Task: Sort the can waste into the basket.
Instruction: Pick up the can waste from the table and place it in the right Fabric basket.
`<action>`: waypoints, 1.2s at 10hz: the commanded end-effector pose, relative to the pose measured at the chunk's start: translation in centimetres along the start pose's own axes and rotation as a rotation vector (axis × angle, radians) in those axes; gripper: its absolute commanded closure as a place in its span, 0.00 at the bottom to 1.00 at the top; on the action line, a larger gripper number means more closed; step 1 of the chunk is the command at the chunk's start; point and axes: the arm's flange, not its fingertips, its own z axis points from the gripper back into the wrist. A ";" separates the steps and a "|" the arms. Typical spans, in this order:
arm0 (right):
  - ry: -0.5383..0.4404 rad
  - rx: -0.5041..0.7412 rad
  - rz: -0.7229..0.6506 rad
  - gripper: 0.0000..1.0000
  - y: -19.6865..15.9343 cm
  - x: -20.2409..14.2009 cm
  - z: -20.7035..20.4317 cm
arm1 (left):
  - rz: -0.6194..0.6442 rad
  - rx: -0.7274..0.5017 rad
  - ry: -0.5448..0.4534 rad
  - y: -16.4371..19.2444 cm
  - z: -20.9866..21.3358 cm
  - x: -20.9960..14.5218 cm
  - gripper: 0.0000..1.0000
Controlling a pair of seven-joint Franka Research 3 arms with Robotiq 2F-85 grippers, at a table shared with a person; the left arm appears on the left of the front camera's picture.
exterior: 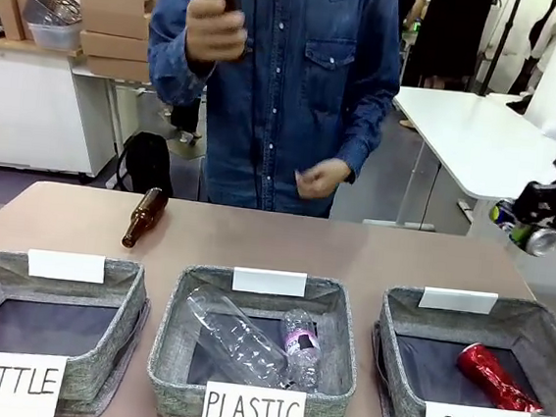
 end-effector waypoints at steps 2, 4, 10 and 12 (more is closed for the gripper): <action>0.197 0.047 0.313 1.00 3.2 -7.2 2.1 | -0.019 -0.026 -0.011 0.0 0.0 0.1 0.00; 0.345 -0.027 0.598 1.00 4.6 -10.3 1.1 | -0.019 -0.026 -0.011 0.0 0.0 0.1 0.00; 0.327 0.025 0.644 1.00 3.9 -9.7 1.2 | -0.019 -0.026 -0.011 0.0 0.0 0.1 0.00; 0.296 -0.011 0.626 0.01 3.9 -9.6 1.1 | -0.019 -0.026 -0.011 0.0 0.0 0.1 0.00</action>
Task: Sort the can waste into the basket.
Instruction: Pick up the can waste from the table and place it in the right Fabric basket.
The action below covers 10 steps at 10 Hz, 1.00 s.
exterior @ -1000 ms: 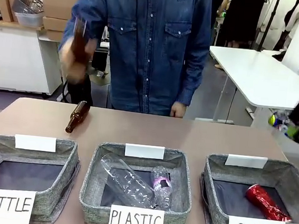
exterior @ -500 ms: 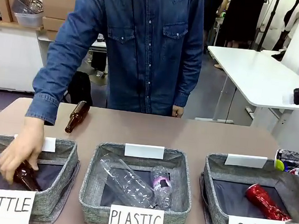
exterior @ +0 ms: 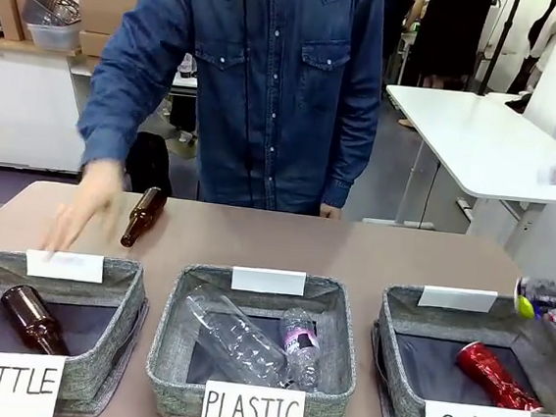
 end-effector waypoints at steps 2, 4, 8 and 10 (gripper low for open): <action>-0.016 -0.045 -0.006 0.00 -0.7 0.1 0.2 | -0.020 -0.027 -0.011 0.0 0.0 0.1 0.00; -0.025 -0.049 -0.016 0.00 -0.8 0.2 0.3 | -0.020 -0.027 -0.011 0.0 0.0 0.1 0.00; -0.053 -0.019 -0.022 0.00 -1.0 0.7 0.7 | -0.020 -0.027 -0.011 0.0 0.0 0.1 0.00; -0.113 0.011 -0.026 0.00 -0.9 0.7 1.1 | -0.020 -0.027 -0.011 0.0 0.0 0.1 0.00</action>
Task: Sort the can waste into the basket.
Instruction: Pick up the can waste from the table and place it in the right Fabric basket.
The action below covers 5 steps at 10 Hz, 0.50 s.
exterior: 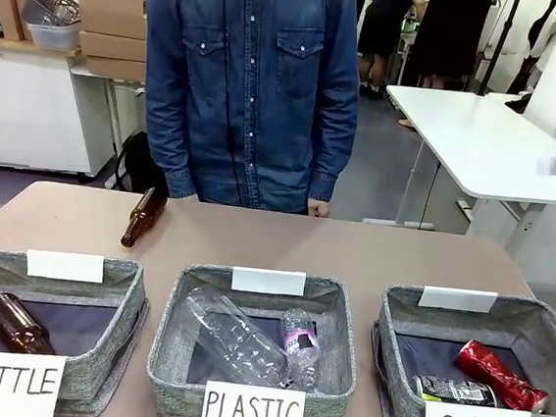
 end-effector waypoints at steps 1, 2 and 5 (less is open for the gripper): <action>-0.150 0.085 -0.079 0.00 -0.2 0.3 1.2 | -0.020 -0.026 -0.011 0.0 0.0 0.1 0.00; -0.317 0.215 -0.152 0.00 -0.3 0.3 2.4 | -0.020 -0.026 -0.011 0.0 0.0 0.1 0.00; -0.815 0.864 -0.263 0.00 -1.4 -0.9 6.7 | -0.020 -0.026 -0.011 0.0 0.0 0.1 0.00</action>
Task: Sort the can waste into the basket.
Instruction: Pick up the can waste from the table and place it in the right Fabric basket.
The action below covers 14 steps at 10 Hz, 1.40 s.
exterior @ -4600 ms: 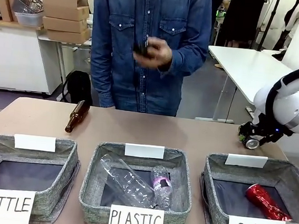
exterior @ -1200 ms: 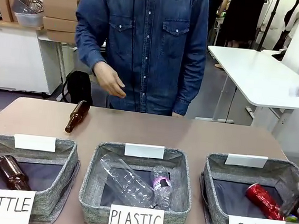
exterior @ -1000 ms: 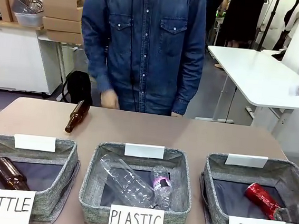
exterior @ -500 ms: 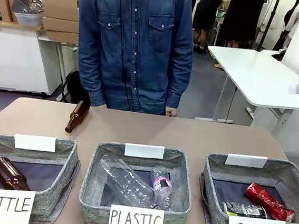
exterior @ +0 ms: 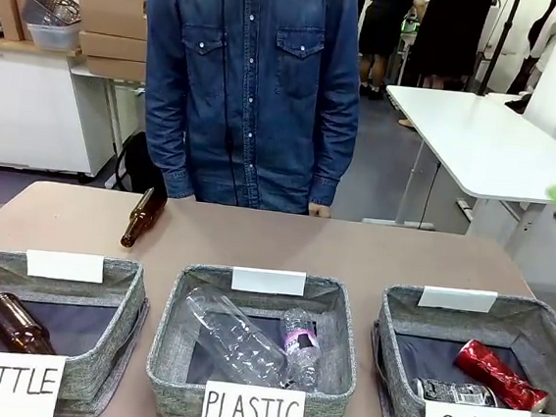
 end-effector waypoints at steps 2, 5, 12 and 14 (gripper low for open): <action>-0.394 0.618 -0.062 0.00 -1.2 0.4 1.2 | -0.020 -0.027 -0.011 0.0 0.0 0.1 0.00; -0.492 0.555 -0.059 0.00 -1.2 2.2 -0.3 | -0.020 -0.027 -0.011 0.0 0.0 0.1 0.00; -0.408 0.512 -0.113 0.00 -1.5 0.8 2.7 | -0.020 -0.027 -0.011 0.0 0.0 0.1 0.00; -0.408 0.512 -0.113 0.00 -1.5 0.8 2.7 | -0.020 -0.027 -0.011 0.0 0.0 0.1 0.00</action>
